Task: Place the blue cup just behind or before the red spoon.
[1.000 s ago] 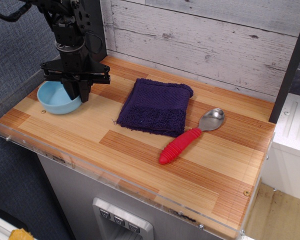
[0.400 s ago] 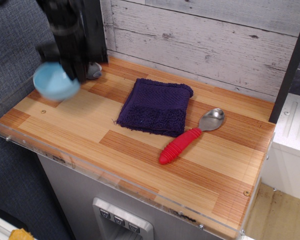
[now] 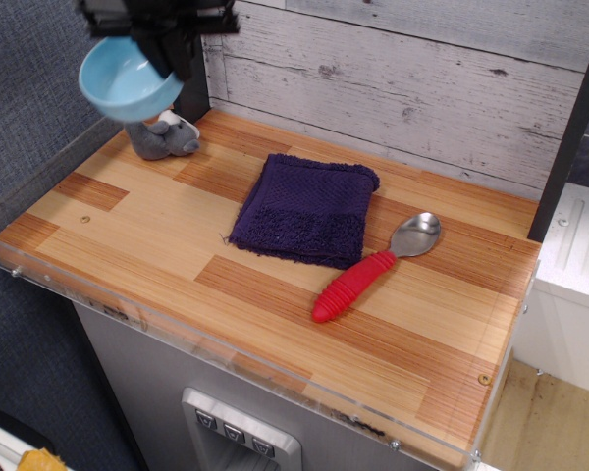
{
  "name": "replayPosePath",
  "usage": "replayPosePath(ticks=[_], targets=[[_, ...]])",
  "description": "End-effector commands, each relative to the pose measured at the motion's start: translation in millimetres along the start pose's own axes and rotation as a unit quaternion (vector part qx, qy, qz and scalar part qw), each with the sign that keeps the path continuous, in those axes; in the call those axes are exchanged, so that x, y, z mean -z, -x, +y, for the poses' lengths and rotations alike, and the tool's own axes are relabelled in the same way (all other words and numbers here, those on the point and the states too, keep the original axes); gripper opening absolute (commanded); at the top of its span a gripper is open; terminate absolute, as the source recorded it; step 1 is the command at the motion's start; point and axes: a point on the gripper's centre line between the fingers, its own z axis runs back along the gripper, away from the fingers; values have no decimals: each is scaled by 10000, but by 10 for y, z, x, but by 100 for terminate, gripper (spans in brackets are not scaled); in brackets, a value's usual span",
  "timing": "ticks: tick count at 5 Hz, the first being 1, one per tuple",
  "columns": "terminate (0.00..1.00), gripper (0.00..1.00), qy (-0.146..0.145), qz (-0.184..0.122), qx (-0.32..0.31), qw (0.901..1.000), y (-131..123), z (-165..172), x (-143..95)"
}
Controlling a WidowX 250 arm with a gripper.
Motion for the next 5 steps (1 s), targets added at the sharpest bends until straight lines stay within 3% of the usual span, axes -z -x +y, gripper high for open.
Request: replayPosePath(ticks=[1,3,5], targets=[[0,0,418,105,801,9959,316,-448,-179],[0,0,839,302,1509,9845,740,-982,-269],[0,0,816,493,2222,9703,1161,-1253,-191]])
